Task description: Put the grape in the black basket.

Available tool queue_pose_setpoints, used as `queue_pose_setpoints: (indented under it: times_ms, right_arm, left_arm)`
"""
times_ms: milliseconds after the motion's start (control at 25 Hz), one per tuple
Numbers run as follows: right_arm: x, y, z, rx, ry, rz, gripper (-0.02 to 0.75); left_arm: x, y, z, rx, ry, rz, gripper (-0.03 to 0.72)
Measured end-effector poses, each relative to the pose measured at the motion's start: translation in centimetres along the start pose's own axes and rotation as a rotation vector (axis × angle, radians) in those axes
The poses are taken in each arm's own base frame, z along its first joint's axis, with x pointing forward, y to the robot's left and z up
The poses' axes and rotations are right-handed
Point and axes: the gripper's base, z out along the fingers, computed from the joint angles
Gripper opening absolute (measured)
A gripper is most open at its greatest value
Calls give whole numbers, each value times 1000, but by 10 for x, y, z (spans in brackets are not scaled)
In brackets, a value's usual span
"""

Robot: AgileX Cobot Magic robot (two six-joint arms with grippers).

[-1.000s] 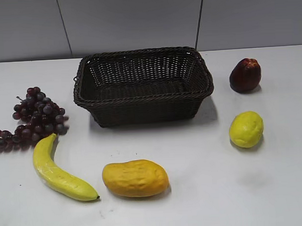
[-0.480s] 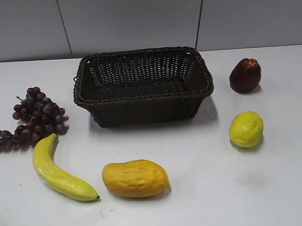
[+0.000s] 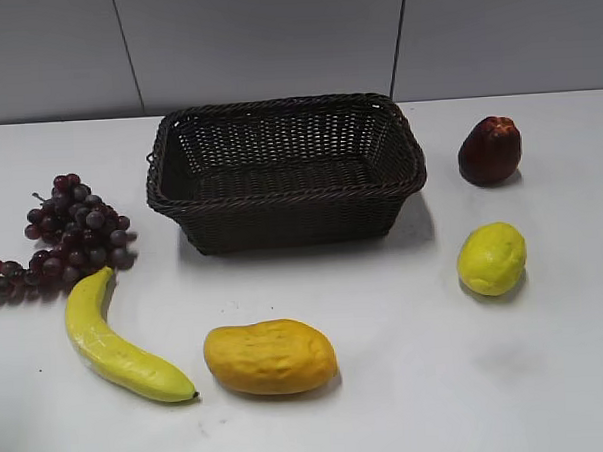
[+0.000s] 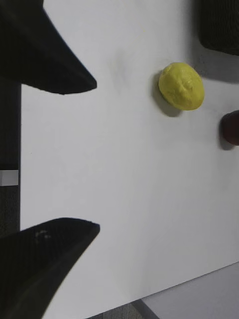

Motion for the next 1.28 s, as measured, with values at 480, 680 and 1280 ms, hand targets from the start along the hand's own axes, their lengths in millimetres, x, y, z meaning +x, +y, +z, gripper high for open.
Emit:
queue_pose_setpoints:
  times_ms: [480, 680, 1280]
  right_arm:
    - [0, 0, 0, 0, 0, 0, 588]
    - [0, 0, 0, 0, 0, 0, 588]
    - [0, 0, 0, 0, 0, 0, 588]
  left_arm:
    - [-62, -4, 47, 55, 89, 136, 557]
    - [-80, -18, 73, 85, 119, 199, 557]
    - [-127, -29, 175, 81, 237, 299, 663]
